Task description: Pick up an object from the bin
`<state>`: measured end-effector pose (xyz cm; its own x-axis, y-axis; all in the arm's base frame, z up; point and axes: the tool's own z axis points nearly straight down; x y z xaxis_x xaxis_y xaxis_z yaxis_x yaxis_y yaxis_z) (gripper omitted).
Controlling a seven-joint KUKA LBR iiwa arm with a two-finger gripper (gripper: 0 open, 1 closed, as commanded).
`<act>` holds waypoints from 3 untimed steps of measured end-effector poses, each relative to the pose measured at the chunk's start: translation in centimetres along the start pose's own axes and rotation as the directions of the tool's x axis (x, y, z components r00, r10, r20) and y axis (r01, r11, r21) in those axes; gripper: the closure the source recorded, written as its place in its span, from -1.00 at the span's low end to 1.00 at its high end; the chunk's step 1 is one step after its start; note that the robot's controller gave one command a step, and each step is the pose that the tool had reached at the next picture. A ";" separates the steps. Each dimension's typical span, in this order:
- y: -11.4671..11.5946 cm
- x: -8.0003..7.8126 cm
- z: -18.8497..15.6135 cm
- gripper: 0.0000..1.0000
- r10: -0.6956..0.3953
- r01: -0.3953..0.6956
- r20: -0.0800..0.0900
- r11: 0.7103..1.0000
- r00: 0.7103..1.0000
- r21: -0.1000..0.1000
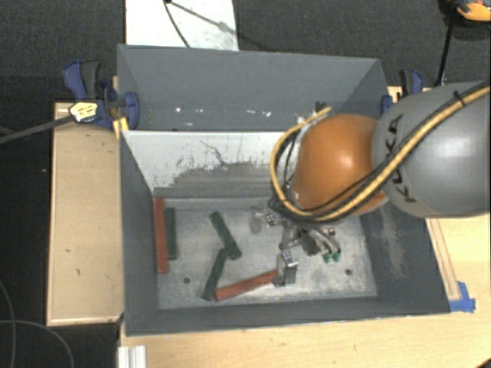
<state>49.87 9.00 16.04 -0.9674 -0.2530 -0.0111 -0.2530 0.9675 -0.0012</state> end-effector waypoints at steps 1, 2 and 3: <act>-2.1 1.6 4.5 -1.00 0.024 -0.024 -0.010 1.000 1.000 -0.003; -0.3 0.1 9.0 1.00 0.165 -0.165 -0.012 0.986 0.986 0.000; -0.3 0.1 9.0 1.00 0.166 -0.166 -0.012 0.986 0.986 0.000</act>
Offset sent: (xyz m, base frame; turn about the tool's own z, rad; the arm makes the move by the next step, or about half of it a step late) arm 0.0001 -0.0030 -0.0904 0.1645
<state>49.90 8.74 7.01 -0.9960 -0.0894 0.0004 -0.0894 0.9960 0.0008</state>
